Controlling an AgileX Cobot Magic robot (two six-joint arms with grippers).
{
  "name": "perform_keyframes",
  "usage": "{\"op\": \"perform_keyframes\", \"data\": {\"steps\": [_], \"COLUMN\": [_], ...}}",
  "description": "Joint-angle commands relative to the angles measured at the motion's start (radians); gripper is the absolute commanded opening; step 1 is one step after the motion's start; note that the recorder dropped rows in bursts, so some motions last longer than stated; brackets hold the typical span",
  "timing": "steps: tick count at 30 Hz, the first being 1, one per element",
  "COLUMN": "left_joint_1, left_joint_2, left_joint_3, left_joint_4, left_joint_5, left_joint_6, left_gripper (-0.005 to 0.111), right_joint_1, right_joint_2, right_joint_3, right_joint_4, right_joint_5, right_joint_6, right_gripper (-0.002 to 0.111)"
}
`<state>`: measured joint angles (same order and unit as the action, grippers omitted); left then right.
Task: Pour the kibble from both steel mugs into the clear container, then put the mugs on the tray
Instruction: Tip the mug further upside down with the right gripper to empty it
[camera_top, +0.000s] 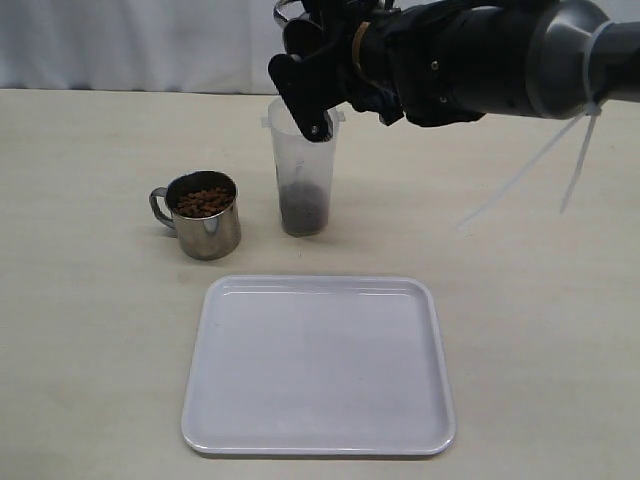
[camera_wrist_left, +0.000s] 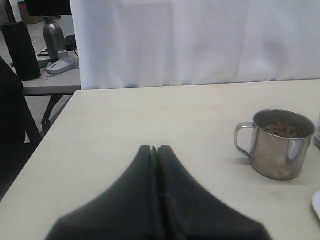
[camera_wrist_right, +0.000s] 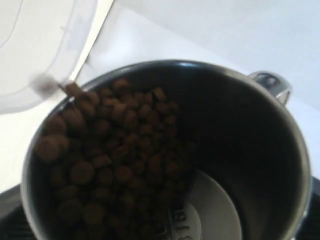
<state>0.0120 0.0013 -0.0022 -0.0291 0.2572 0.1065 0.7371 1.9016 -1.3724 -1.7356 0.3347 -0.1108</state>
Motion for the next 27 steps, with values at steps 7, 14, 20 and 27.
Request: {"op": "perform_keyframes", "data": {"steps": [7,14,20,27], "left_joint_1": [-0.002,-0.002,-0.002,-0.002], "left_joint_2": [-0.001,-0.001,-0.001,-0.001], "left_joint_3": [0.002,0.002,0.002,0.002], "left_joint_4": [0.001,0.001,0.001,0.001], "left_joint_5": [-0.006,-0.006,-0.006,-0.006], "left_joint_6": [-0.006,-0.006,-0.006,-0.006], "left_gripper": [0.000,0.000,0.000,0.000], "right_joint_1": [0.021,0.021,0.021,0.041], "right_joint_2": [-0.011,-0.011,-0.011,-0.011], "right_joint_3": [-0.011,-0.011,-0.011,-0.011], "right_joint_4": [-0.009,-0.009,-0.009,-0.009], "right_joint_5": [0.034,0.034,0.034,0.044], "right_joint_6": [-0.019,-0.035,-0.047,-0.072], "right_gripper": [0.005,0.005,0.005,0.005]}}
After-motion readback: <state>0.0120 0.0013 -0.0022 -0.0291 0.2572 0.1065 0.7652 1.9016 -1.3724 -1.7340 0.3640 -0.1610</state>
